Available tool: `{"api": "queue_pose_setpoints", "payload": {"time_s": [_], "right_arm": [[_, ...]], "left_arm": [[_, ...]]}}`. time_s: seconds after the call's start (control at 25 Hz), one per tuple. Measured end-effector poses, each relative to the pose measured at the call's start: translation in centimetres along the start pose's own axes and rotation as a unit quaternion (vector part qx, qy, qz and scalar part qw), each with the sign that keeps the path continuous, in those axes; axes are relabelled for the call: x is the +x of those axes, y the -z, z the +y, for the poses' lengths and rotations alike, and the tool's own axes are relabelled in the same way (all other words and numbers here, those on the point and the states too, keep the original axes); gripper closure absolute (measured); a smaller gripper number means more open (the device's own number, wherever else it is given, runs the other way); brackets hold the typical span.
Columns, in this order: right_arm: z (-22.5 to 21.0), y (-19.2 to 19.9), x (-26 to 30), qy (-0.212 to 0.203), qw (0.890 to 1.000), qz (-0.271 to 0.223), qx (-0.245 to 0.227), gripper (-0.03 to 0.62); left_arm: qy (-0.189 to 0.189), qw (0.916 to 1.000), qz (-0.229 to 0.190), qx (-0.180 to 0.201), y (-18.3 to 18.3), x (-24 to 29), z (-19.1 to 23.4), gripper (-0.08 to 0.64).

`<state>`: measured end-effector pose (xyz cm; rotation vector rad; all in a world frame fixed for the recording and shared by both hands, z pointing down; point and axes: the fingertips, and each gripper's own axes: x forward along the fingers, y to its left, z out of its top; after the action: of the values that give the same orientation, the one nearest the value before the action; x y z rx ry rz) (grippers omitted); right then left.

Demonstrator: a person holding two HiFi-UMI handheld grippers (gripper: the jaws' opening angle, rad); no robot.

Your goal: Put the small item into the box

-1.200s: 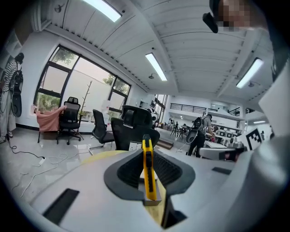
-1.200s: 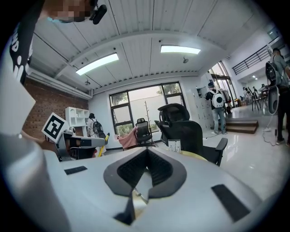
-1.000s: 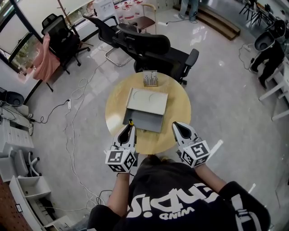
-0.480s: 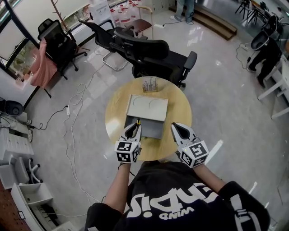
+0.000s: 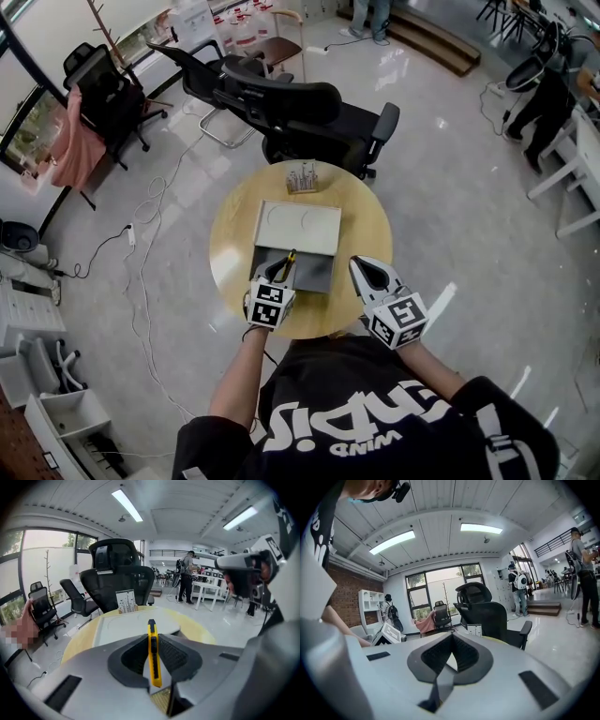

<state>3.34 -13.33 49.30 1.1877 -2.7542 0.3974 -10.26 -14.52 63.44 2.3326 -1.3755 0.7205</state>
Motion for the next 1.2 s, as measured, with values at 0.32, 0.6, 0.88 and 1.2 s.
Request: {"api": "queue_pose_setpoints", "payload": {"time_s": [0.32, 0.6, 0.88, 1.2], "right_arm": [[-0.6, 0.2, 0.6, 0.009, 1.0, 0.003, 0.003, 0.592], [-1.2, 0.5, 1.1, 0.015, 1.0, 0.007, 0.004, 0.592], [-1.5, 0.6, 1.4, 0.024, 1.0, 0.013, 0.007, 0.592], [-2.0, 0.8, 1.4, 0.036, 0.999, 0.016, 0.011, 0.592]], "left_arm": [[0.038, 0.9929, 0.067, 0.091, 2.6, 3.3, -0.7, 0.491], [0.088, 0.9816, 0.121, 0.118, 4.4, 5.5, -1.8, 0.491], [0.113, 0.9679, 0.184, 0.129, 7.0, 6.8, -1.9, 0.491], [0.118, 0.9645, 0.204, 0.119, 7.5, 7.6, -1.8, 0.49]]}}
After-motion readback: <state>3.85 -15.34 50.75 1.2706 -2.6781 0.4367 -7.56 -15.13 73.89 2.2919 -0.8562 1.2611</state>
